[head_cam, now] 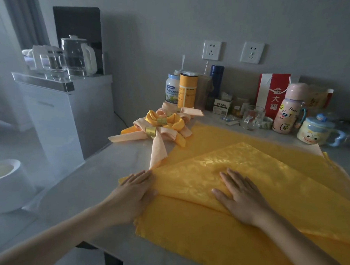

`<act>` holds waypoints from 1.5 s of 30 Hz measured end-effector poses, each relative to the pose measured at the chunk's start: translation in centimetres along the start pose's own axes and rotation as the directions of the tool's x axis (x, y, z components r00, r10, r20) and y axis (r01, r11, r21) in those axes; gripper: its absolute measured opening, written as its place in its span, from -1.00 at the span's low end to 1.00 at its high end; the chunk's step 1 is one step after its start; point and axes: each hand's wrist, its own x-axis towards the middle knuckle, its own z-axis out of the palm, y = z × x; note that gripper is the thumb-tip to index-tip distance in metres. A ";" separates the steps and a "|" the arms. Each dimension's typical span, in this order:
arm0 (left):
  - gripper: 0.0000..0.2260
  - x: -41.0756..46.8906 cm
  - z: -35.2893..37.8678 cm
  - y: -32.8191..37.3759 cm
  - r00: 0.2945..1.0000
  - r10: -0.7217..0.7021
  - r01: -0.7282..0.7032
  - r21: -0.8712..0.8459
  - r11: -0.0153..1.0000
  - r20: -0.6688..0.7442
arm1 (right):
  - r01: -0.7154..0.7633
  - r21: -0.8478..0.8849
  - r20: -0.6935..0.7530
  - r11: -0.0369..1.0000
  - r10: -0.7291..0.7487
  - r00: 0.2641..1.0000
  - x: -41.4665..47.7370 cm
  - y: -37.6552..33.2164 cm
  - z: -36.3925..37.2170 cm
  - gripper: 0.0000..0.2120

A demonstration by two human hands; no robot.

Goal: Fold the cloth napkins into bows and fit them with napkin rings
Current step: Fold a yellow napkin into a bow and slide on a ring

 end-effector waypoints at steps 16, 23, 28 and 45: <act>-0.84 1.1 -1.0 -3.0 0.853 -0.304 0.202 -0.267 0.942 -0.425 | -0.062 -0.021 0.011 0.998 0.063 0.998 0.2 -1.0 -0.2 -0.33; -0.77 1.0 -1.6 4.1 0.843 0.072 -0.028 0.090 0.996 -0.533 | -0.092 -0.051 0.002 0.994 0.092 0.996 0.3 -1.1 0.0 -0.34; -0.59 2.7 0.7 11.5 0.965 0.187 -0.212 -0.128 0.969 -0.186 | -0.017 0.153 -0.108 0.988 0.034 0.994 0.3 -1.0 0.5 -0.49; -0.56 6.2 3.8 18.4 0.987 0.161 -0.161 -0.042 0.986 -0.019 | -0.234 0.101 -0.138 0.967 0.246 0.959 -4.7 6.2 0.1 -0.51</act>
